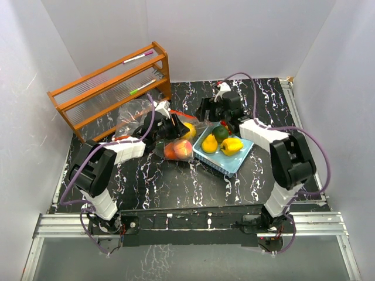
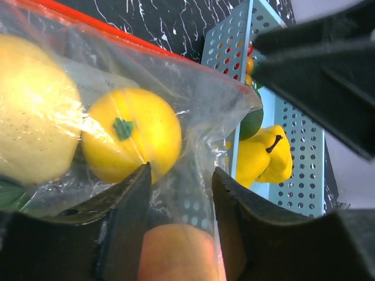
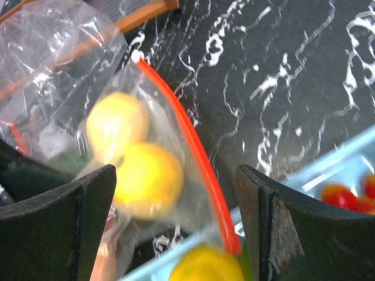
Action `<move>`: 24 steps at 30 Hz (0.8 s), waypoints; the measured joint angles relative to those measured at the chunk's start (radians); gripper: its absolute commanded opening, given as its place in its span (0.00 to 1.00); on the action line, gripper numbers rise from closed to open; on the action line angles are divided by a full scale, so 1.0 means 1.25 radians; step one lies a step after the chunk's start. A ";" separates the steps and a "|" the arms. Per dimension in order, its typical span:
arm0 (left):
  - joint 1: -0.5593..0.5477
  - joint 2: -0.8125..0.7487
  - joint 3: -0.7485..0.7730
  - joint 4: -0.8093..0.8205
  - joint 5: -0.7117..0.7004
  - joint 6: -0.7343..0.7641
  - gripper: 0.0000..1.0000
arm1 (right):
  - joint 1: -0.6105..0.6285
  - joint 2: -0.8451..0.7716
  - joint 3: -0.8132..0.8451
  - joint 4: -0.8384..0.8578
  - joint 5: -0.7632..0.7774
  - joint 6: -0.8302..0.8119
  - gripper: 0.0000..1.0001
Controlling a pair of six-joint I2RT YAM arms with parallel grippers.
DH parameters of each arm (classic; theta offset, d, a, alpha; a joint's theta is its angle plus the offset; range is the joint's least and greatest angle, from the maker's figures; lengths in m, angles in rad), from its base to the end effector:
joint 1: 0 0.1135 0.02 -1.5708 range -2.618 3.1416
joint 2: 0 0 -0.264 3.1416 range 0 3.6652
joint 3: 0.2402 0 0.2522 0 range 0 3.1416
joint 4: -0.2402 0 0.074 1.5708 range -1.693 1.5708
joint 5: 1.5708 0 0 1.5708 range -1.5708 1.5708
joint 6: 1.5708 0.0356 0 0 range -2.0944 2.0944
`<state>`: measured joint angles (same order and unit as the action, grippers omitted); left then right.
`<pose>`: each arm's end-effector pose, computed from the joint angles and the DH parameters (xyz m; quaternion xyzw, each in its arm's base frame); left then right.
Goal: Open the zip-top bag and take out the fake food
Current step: Pick up the zipper food storage bag at the center of the board.
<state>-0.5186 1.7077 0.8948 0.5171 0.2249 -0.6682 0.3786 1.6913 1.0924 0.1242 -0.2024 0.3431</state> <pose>0.3191 -0.1913 0.2067 0.0069 0.8013 -0.4055 0.4399 0.3548 0.1488 0.2373 -0.0677 0.8481 0.2637 0.4545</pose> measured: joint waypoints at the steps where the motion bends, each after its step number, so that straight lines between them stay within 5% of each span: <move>1: 0.000 0.000 -0.005 0.006 0.006 -0.001 0.37 | 0.000 0.033 0.034 -0.001 -0.012 -0.002 0.86; 8: 0.000 0.000 -0.025 0.027 0.025 -0.017 0.16 | 0.000 0.142 0.109 -0.030 -0.099 -0.024 0.84; 11: 0.000 0.000 -0.025 0.029 0.026 -0.017 0.00 | 0.000 0.147 0.117 -0.057 -0.137 -0.031 0.76; 13: 0.000 0.000 -0.025 0.029 0.024 -0.017 0.00 | 0.000 0.147 0.125 -0.076 -0.164 -0.033 0.65; 19: 0.000 0.000 -0.023 0.028 0.021 -0.006 0.00 | -0.002 0.147 0.130 -0.103 -0.253 -0.026 0.09; 21: 0.000 0.000 -0.020 0.027 0.022 -0.003 0.11 | -0.002 0.147 0.131 -0.108 -0.276 -0.019 0.07; 24: 0.000 0.000 -0.019 0.030 0.022 0.008 0.50 | -0.003 0.147 0.138 -0.114 -0.288 -0.006 0.07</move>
<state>-0.5186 1.7073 0.8715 0.5549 0.2523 -0.6586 0.3748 1.8748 1.2644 -0.0189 -0.5629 0.3351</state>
